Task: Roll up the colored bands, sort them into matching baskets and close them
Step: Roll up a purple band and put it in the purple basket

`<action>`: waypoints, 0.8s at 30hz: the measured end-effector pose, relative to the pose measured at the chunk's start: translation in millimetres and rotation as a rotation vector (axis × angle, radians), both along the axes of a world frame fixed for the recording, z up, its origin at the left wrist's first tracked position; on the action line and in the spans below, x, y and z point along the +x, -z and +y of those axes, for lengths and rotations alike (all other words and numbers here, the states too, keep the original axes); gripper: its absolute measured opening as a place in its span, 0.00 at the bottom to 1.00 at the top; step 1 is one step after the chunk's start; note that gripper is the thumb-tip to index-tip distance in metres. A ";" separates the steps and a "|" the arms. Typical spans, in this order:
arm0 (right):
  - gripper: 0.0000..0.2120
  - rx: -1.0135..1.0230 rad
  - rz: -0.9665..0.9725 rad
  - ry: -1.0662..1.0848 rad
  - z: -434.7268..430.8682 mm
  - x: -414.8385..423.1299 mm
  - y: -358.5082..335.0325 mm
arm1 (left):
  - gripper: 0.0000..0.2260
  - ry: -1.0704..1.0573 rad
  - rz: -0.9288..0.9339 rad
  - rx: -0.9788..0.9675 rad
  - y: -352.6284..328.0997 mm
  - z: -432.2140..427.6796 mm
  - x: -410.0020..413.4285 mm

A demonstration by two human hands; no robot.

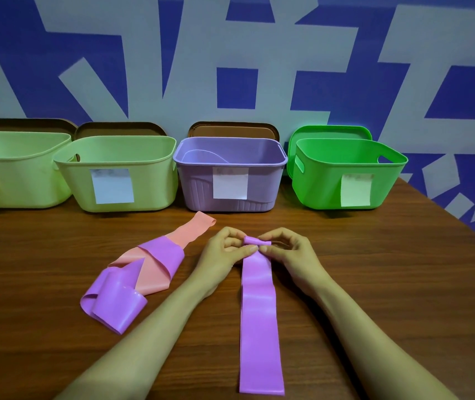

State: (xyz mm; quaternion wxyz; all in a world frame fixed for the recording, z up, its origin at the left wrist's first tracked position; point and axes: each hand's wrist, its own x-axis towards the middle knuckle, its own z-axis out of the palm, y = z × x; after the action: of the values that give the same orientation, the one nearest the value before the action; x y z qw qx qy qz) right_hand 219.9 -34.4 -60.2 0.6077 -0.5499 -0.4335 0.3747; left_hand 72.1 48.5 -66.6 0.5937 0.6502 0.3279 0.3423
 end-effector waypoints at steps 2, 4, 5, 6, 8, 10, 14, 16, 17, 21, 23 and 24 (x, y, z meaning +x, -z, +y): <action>0.07 0.002 -0.007 0.008 0.1 -0.6 0.2 | 0.09 0.011 -0.018 -0.015 -0.9 -0.5 -0.1; 0.08 -0.004 -0.006 0.011 0.4 -1.5 -0.3 | 0.06 0.018 -0.034 -0.028 -1.2 -1.0 -0.7; 0.08 -0.007 -0.001 0.007 0.5 -1.7 -0.5 | 0.05 0.017 -0.036 -0.029 -0.9 -0.8 -0.8; 0.09 -0.008 0.006 0.000 0.5 -2.1 -0.6 | 0.04 0.016 -0.039 -0.029 -0.8 -0.6 -1.0; 0.13 -0.021 0.023 0.001 1.1 -2.9 -1.7 | 0.04 0.013 -0.055 -0.036 -1.3 -0.3 -1.2; 0.13 -0.044 0.057 0.032 1.8 -2.6 -3.4 | 0.06 0.012 -0.077 -0.039 -1.6 0.2 -2.1; 0.06 -0.098 0.018 -0.025 3.5 -1.0 -3.7 | 0.08 0.014 -0.054 0.013 -1.8 -0.7 -4.7; 0.05 -0.098 -0.012 -0.036 3.4 -1.2 -2.6 | 0.08 0.022 -0.061 0.010 -2.5 -1.4 -5.0; 0.04 -0.091 -0.011 -0.032 3.4 -1.3 -2.1 | 0.09 0.029 -0.063 0.012 -3.1 -1.8 -4.9; 0.04 -0.054 0.041 -0.026 1.7 -1.7 -3.1 | 0.14 0.049 0.004 0.020 -2.6 -2.7 -2.1; 0.03 -0.032 0.071 -0.036 0.7 -2.4 -4.5 | 0.14 0.043 0.054 0.019 -1.7 -3.0 -0.5; 0.03 -0.026 0.079 -0.039 0.1 -2.9 -5.8 | 0.14 0.035 0.057 0.005 -1.6 -2.1 -0.3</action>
State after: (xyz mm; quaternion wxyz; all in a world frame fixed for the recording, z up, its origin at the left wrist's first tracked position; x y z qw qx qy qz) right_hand 217.0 -34.3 -54.4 0.6098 -0.5339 -0.4147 0.4136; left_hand 71.8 46.3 -65.0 0.5886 0.6667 0.3323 0.3141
